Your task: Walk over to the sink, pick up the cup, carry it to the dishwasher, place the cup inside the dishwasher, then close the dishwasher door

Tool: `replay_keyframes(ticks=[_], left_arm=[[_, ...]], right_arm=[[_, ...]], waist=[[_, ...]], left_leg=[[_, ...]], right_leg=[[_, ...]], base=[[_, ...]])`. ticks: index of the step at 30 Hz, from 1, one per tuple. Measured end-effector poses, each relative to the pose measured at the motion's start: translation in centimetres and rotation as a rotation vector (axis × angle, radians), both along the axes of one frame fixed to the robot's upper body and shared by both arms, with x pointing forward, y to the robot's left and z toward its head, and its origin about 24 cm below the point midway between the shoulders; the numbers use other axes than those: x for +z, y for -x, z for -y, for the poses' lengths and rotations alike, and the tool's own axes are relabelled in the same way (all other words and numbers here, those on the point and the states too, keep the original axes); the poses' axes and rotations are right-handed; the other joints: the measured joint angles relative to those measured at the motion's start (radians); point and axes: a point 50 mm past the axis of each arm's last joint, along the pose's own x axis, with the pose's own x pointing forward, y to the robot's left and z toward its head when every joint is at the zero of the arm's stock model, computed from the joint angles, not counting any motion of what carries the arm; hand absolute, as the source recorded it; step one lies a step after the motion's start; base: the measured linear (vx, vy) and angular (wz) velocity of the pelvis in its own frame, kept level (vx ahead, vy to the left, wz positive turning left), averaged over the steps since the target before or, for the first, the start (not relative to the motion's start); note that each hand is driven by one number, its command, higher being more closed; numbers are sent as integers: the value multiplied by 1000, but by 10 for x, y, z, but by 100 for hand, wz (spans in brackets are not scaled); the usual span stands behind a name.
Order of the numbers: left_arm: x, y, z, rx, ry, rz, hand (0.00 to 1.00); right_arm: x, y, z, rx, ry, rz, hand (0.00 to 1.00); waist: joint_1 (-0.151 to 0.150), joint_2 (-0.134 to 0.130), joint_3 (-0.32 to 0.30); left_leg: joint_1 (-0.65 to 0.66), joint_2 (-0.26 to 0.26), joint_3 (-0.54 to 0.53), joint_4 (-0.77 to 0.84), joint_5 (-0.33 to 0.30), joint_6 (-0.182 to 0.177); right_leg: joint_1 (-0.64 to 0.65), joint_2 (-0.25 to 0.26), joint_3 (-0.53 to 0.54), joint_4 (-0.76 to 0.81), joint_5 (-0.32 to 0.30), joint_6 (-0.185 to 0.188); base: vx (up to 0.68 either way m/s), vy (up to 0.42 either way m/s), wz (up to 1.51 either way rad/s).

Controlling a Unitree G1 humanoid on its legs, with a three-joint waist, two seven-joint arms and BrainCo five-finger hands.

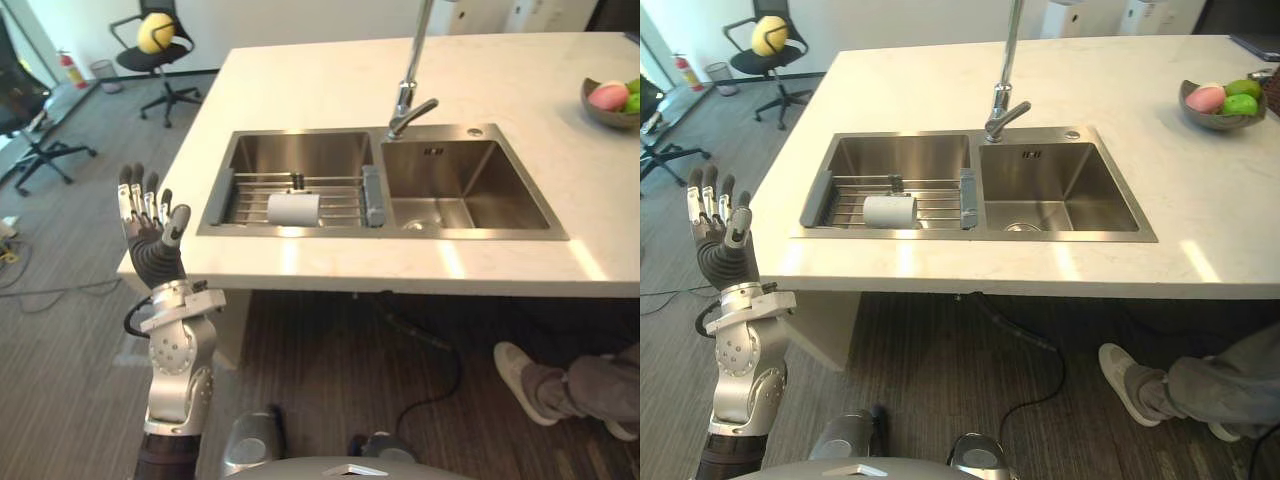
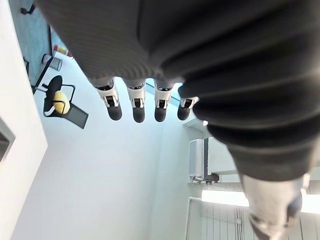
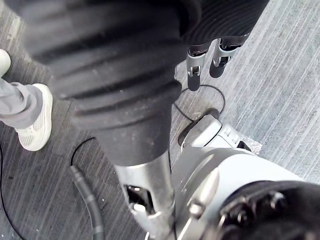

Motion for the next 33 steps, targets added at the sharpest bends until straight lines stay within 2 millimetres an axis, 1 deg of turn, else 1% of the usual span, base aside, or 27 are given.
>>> replay_keyframes(ticks=[1, 2, 3, 9, 10, 12, 14, 17, 19, 21, 22, 23, 24, 25, 26, 27, 28, 29, 30, 31, 32, 33], left_arm=[[0, 0, 0, -6, -5, 2, 0], [1, 1, 0, -22, -8, 10, 0], [-11, 0, 7, -75, 69, -29, 0], [-12, 0, 7, -76, 72, -32, 0], [-16, -1, 7, -83, 79, -46, 0], [-28, -5, 7, -98, 105, -97, 0], [-46, -9, 7, -120, 141, -180, 0], [-81, -13, 11, -170, 184, -343, 0], [-93, -14, 16, -209, 209, -409, 0], [-101, -15, 20, -249, 216, -457, 0], [-102, -15, 22, -266, 207, -467, 0], [-101, -16, 24, -275, 200, -466, 0], [-97, -19, 28, -292, 192, -452, 0], [-95, -21, 29, -291, 183, -447, 0], [-89, -26, 29, -282, 141, -430, 0], [-87, -27, 27, -272, 131, -424, 0], [-81, -30, 24, -241, 105, -403, 0], [-73, -33, 18, -191, 88, -358, 0], [-66, -35, 15, -160, 73, -327, 0], [-53, -40, 7, -115, 58, -266, 0], [-46, -42, 3, -89, 49, -234, 0], [-32, -43, -3, -41, 36, -169, 0]], right_arm=[[0, 1, -3, -4, -6, 0, 0], [-2, 3, -12, -23, -30, 1, 0], [-1, 4, -17, -9, -41, 42, 0], [-1, 3, -17, -7, -41, 43, 0], [-1, 3, -16, -6, -41, 45, 0], [-1, 0, -16, 0, -44, 56, 0], [-1, -7, -17, 10, -52, 80, 0], [-1, -14, -18, 15, -59, 93, 0], [0, -22, -17, -4, -47, 116, 0], [1, -28, -13, -39, -9, 127, 0], [1, -27, -10, -50, 18, 108, 0], [1, -27, -9, -51, 33, 94, 0], [0, -23, -5, -51, 65, 60, 0], [1, -24, -2, -58, 81, 53, 0], [1, -28, 0, -74, 95, 62, 0], [1, -29, -1, -75, 96, 62, 0], [1, -28, -3, -79, 99, 63, 0], [1, -28, -4, -80, 98, 61, 0], [0, -29, -4, -81, 98, 60, 0], [0, -28, -6, -92, 94, 55, 0], [0, -27, -7, -96, 90, 51, 0], [-1, -24, -11, -115, 80, 42, 0]], waist=[[-3, -16, -3], [3, -48, -18], [3, -73, -113], [2, -73, -113], [3, -73, -113], [2, -74, -113], [1, -76, -115], [-4, -92, -132], [-8, -94, -133], [-15, -94, -134], [-12, -107, -136], [-10, -111, -138], [-10, -104, -139], [-9, -106, -134], [-7, -109, -131], [-10, -109, -125], [-21, -85, -111], [-24, -91, -104], [-24, -84, -105], [-22, -95, -97], [-24, -99, -95], [-29, -108, -89]], left_leg=[[8, -9, 1, -21, 6, -4], [32, -35, 19, -104, 22, -6], [159, -100, 82, -322, 85, -25], [160, -100, 84, -322, 82, -22], [160, -100, 86, -320, 79, -21], [161, -100, 96, -318, 74, -17], [162, -100, 102, -311, 66, -7], [162, -106, 97, -303, 60, 3], [163, -116, 82, -305, 57, 8], [167, -137, 53, -313, 56, 16], [169, -155, 51, -322, 41, 20], [169, -164, 54, -321, 34, 25], [178, -179, 52, -320, 25, 35], [182, -186, 47, -319, 21, 41], [207, -201, 32, -310, 10, 57], [222, -201, 19, -303, 1, 69], [249, -188, -11, -278, -23, 74], [245, -171, -28, -240, -56, 73], [245, -164, -35, -226, -67, 71], [241, -151, -49, -206, -88, 62], [241, -146, -59, -199, -97, 54], [242, -134, -69, -181, -114, 41]], right_leg=[[-6, -10, 8, 7, 0, 0], [-31, -31, 24, 27, -7, 8], [-23, -88, 35, 47, -18, -5], [-23, -88, 35, 47, -19, -3], [-23, -87, 37, 47, -21, -1], [-23, -87, 43, 47, -23, 2], [-21, -89, 42, 45, -25, 2], [-7, -96, 21, 32, -29, 9], [3, -110, -4, 32, -36, 17], [19, -130, -37, 36, -49, 33], [16, -152, -46, 54, -63, 44], [16, -166, -56, 67, -73, 53], [9, -196, -70, 145, -85, 72], [-19, -216, -71, 220, -84, 72], [-98, -273, -67, 437, -39, 47], [-119, -290, -64, 513, 2, 34], [-150, -305, -54, 606, 3, 22], [-176, -293, -38, 575, -59, 24], [-189, -287, -35, 532, -71, 27], [-205, -271, -13, 418, -66, 35], [-215, -263, 6, 359, -54, 41], [-222, -250, 46, 258, -16, 43]], base=[[204, 56, 0], [127, 17, -1], [91, 13, -4], [0, 0, 0], [0, 0, -6], [0, 0, -9], [19, -6, -5], [75, -22, 6], [84, -3, 25], [109, 24, 45], [127, 52, 40], [157, 49, 42], [115, 38, 36], [148, 77, 45], [120, 85, 32], [184, 65, 50], [181, 26, 50], [143, 13, 51], [93, 3, 42], [62, -25, 34], [131, -78, 46], [181, -150, 43]])
